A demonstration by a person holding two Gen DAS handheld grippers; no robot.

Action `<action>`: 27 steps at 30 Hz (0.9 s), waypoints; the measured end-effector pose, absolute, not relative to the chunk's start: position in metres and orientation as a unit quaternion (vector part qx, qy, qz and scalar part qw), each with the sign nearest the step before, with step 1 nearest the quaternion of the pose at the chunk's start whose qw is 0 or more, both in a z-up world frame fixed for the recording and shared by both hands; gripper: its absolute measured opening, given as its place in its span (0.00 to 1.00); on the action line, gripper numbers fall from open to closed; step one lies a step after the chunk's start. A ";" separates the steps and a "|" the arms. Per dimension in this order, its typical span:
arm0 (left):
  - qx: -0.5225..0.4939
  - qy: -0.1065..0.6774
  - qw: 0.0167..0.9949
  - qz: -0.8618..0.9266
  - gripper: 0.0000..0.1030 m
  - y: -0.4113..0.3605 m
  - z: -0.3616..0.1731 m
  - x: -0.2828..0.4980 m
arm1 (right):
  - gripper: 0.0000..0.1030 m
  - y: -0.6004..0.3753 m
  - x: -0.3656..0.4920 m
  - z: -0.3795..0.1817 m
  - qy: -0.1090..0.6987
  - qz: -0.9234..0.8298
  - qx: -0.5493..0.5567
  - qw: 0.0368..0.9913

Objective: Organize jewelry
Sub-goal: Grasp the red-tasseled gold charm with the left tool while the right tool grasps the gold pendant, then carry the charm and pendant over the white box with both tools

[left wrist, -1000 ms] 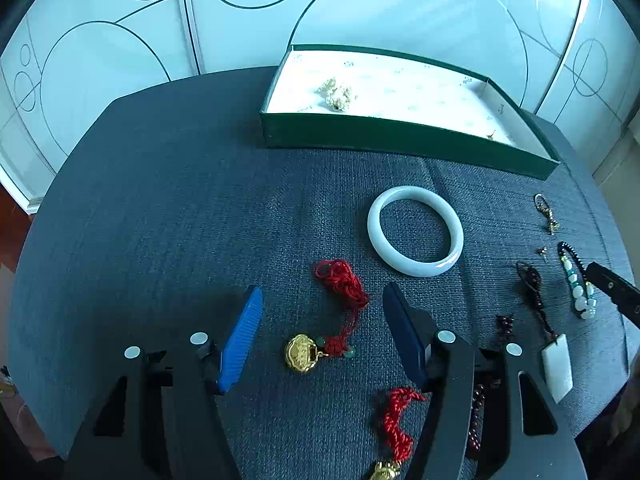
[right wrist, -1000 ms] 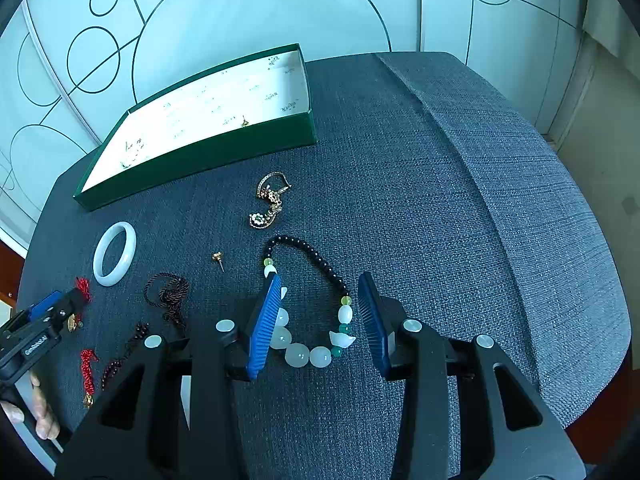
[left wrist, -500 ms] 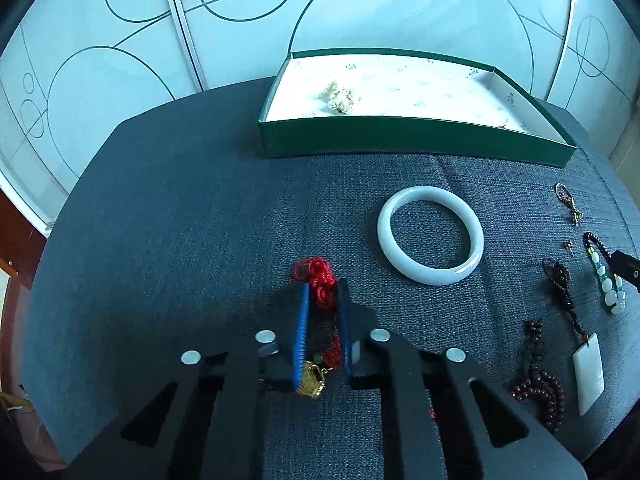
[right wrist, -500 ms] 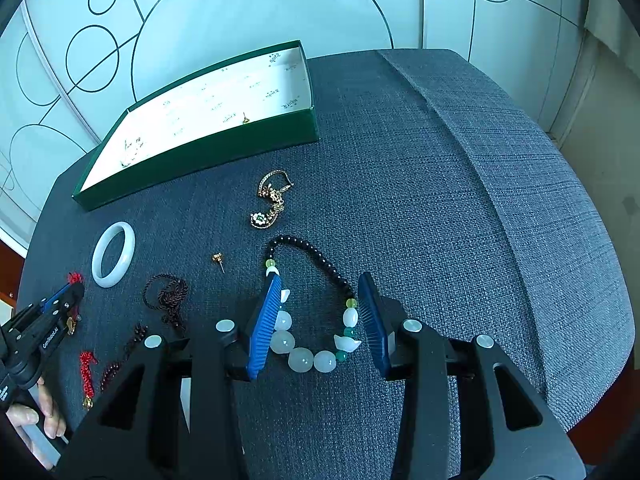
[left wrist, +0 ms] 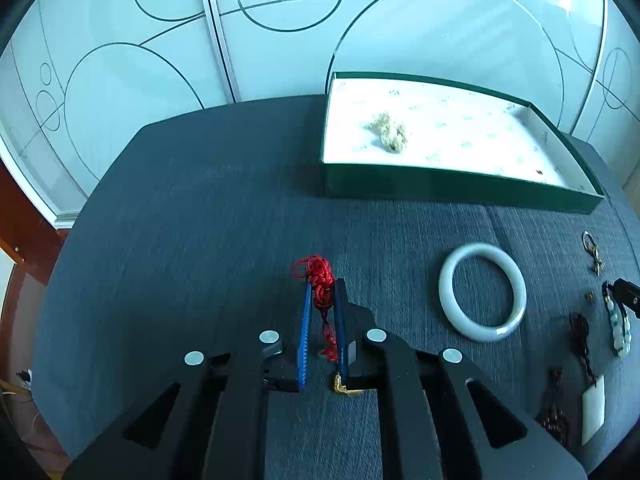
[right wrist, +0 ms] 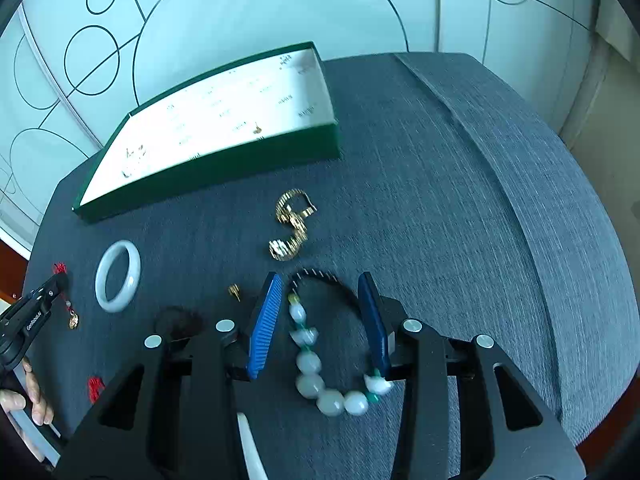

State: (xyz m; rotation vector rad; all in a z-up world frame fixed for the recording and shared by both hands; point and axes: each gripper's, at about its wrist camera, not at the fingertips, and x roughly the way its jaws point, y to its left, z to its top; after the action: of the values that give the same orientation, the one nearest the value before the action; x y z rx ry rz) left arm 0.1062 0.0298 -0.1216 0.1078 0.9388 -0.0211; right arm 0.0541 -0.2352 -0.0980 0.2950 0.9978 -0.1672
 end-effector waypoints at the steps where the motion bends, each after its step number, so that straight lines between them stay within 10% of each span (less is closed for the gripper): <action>1: 0.053 0.452 0.891 -0.009 0.11 0.029 -0.121 0.108 | 0.39 -0.234 0.059 -0.097 0.474 -0.080 0.138 0.866; 14: 0.050 0.464 0.885 -0.008 0.11 0.032 -0.133 0.129 | 0.39 -0.221 0.104 -0.111 0.475 -0.087 0.100 0.870; 27: 0.046 0.465 0.884 -0.015 0.11 0.034 -0.134 0.130 | 0.07 -0.215 0.094 -0.114 0.463 -0.094 0.051 0.880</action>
State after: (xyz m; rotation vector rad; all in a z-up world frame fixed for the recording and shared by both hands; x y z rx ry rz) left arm 0.1300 0.0342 -0.1338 0.0965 0.9679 -0.0308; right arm 0.0936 -0.2147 -0.1139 0.1057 0.9645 -0.1966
